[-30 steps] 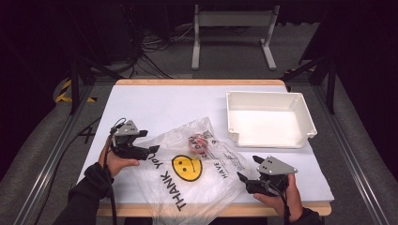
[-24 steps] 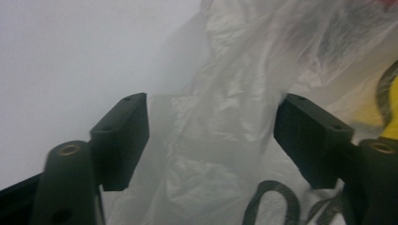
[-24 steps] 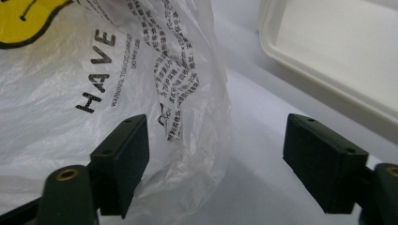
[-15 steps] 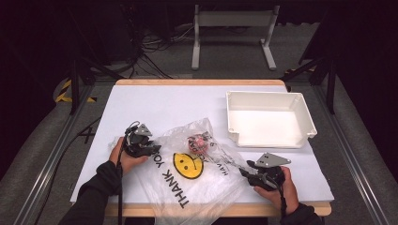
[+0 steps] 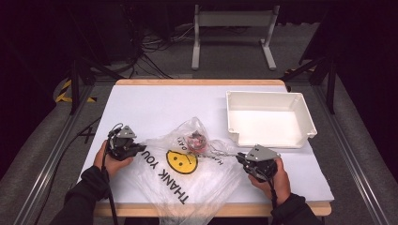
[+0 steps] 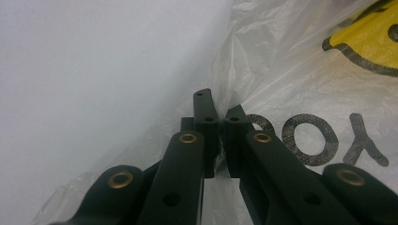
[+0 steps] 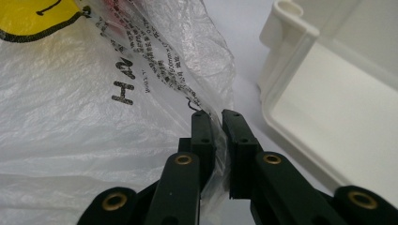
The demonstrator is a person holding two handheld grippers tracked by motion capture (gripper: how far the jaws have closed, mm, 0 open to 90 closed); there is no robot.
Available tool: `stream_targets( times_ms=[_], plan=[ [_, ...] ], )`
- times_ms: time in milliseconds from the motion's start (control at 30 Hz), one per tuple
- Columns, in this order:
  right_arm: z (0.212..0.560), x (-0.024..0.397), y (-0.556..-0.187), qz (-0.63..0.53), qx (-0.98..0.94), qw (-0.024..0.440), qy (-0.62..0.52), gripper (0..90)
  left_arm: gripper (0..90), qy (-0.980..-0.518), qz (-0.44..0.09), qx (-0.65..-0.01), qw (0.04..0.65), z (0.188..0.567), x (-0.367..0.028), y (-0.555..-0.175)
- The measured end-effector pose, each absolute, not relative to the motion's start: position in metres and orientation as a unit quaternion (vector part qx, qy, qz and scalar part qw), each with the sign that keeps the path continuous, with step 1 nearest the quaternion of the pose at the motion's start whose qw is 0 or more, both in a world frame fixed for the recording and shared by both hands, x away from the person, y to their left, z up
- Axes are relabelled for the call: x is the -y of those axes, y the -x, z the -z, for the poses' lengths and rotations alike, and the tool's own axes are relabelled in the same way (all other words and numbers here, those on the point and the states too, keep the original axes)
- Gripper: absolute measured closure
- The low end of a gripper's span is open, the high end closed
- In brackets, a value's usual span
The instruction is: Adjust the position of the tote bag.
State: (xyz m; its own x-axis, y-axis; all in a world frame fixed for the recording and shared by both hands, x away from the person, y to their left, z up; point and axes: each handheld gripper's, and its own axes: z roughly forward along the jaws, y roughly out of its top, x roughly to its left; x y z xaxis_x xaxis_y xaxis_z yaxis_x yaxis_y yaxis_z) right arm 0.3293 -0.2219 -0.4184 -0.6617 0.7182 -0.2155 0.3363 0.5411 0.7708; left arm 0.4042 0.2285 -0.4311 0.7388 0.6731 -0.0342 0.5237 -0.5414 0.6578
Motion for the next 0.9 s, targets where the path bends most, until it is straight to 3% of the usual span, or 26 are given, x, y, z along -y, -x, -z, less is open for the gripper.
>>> stream_targets(
  times_ms=[467, 900],
  plan=[
    [0.380, 0.175, -0.367, -0.350, -0.843, 0.312, -0.265, 84.7, 87.6, -0.842, -0.136, -0.370, 0.368, 0.421, -0.278, -0.370],
    [0.354, 0.150, -0.423, -0.321, -0.840, 0.353, -0.258, 85.1, 88.0, -0.843, -0.129, -0.359, 0.379, 0.417, -0.281, -0.346]
  ],
)
